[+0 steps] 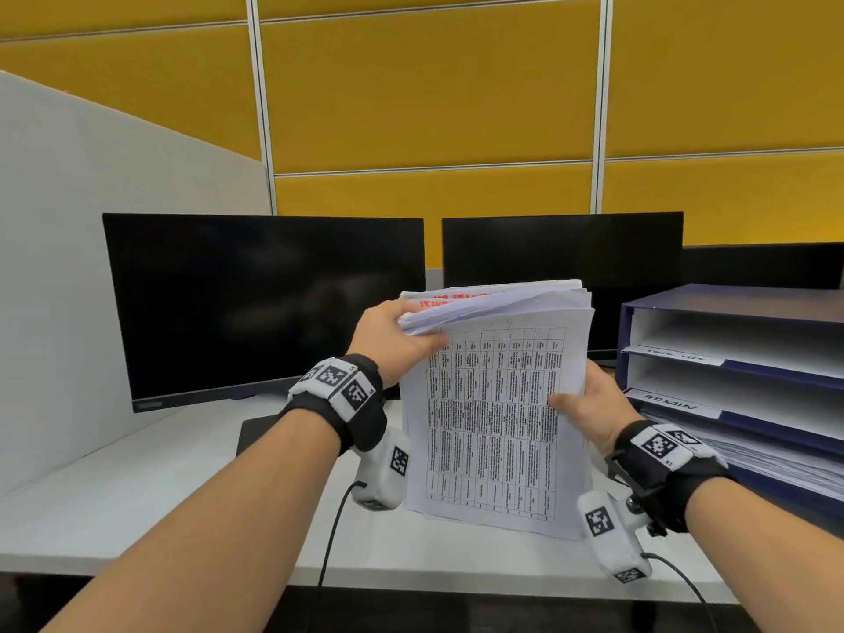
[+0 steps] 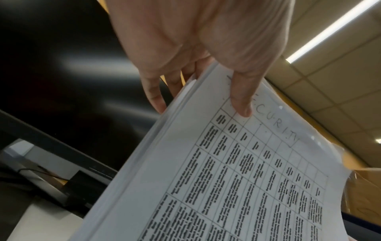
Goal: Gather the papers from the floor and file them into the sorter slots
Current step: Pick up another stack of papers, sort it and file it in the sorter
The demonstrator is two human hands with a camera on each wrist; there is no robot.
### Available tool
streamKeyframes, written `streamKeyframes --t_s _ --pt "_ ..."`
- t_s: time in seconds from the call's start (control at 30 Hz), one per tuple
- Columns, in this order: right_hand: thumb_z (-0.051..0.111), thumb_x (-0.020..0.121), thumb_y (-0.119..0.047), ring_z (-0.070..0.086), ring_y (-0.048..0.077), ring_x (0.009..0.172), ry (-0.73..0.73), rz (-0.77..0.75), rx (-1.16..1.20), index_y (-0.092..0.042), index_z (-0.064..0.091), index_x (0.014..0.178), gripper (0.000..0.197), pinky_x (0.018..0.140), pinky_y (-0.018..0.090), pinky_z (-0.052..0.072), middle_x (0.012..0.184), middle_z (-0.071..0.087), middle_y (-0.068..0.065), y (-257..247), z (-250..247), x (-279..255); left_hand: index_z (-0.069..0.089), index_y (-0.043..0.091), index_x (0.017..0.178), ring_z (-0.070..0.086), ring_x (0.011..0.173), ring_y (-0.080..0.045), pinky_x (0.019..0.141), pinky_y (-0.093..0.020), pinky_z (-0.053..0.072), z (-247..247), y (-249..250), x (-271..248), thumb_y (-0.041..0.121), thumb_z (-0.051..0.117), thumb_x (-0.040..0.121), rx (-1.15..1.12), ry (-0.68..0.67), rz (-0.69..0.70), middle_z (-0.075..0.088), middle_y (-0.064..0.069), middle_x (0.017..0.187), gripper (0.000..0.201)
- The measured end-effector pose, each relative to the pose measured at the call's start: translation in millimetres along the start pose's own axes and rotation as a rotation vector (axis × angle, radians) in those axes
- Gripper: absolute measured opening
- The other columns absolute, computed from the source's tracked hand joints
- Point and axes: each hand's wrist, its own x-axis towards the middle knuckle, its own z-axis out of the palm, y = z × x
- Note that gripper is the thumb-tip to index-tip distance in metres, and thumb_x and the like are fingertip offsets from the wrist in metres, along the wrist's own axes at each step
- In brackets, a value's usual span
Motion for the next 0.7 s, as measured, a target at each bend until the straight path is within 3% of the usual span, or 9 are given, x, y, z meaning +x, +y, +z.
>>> streamKeyframes --t_s 0.1,0.2,0.37,0.47,0.57,0.63,0.7 --pt "0.062 0.083 0.004 0.059 0.024 0.113 -0.001 0.008 0.007 -0.017 0.048 0.13 0.053 0.1 0.052 0.045 0.122 0.063 0.003 0.9 0.4 0.5 0.062 0.017 0.112 0.063 0.087 -0.003 0.065 -0.011 0.049 2.3 -2.2 -1.9 0.022 0.083 0.072 -0.066 0.059 -0.054 0.064 0.008 0.102 0.046" --pt "0.062 0.084 0.003 0.059 0.024 0.114 0.0 0.013 0.003 -0.017 0.048 0.131 0.053 0.1 0.052 0.045 0.123 0.063 0.003 2.4 -0.2 0.0 0.055 0.022 0.11 0.06 0.092 -0.005 0.072 -0.014 0.05 2.0 -4.1 -5.1 0.017 0.084 0.071 -0.089 0.08 -0.068 0.061 0.009 0.102 0.049" --pt "0.06 0.085 0.005 0.056 0.023 0.118 0.015 0.028 0.023 -0.017 0.046 0.133 0.054 0.103 0.05 0.043 0.127 0.06 0.003 1.4 1.2 -1.1 0.049 0.026 0.108 0.053 0.081 0.006 0.055 -0.005 0.044 0.6 -9.8 -8.5 0.011 0.084 0.07 -0.151 0.08 -0.04 0.052 0.02 0.093 0.054" --pt "0.058 0.085 0.007 0.056 0.023 0.118 0.037 0.035 0.035 -0.017 0.046 0.132 0.054 0.103 0.049 0.043 0.127 0.06 0.003 1.3 2.3 -1.4 0.054 0.023 0.114 0.057 0.09 -0.001 0.07 -0.012 0.047 -1.1 -17.1 -6.5 0.018 0.082 0.073 -0.189 0.083 -0.075 0.057 0.013 0.101 0.05" --pt "0.056 0.086 0.008 0.055 0.023 0.119 0.055 0.044 0.044 -0.017 0.046 0.132 0.053 0.102 0.048 0.044 0.128 0.059 0.004 1.2 3.3 -1.9 0.06 0.023 0.109 0.06 0.101 -0.011 0.09 -0.033 0.05 -5.1 -24.5 -3.6 0.011 0.065 0.085 -0.25 0.097 -0.113 0.062 0.005 0.105 0.028" --pt "0.056 0.086 0.009 0.055 0.023 0.118 0.064 0.055 0.049 -0.017 0.046 0.131 0.053 0.102 0.048 0.044 0.128 0.059 0.004 1.6 3.6 -1.8 0.058 0.017 0.123 0.057 0.11 -0.017 0.1 -0.042 0.048 -5.6 -29.2 -2.1 0.005 0.057 0.086 -0.251 0.154 -0.183 0.06 0.001 0.117 0.039" --pt "0.056 0.085 0.009 0.055 0.023 0.117 0.075 0.065 0.061 -0.017 0.047 0.129 0.052 0.101 0.048 0.044 0.126 0.06 0.004 1.9 3.8 -1.6 0.054 0.016 0.13 0.055 0.111 -0.018 0.099 -0.041 0.048 -4.8 -36.7 -0.3 0.002 0.053 0.089 -0.187 0.24 -0.224 0.058 -0.001 0.12 0.043"
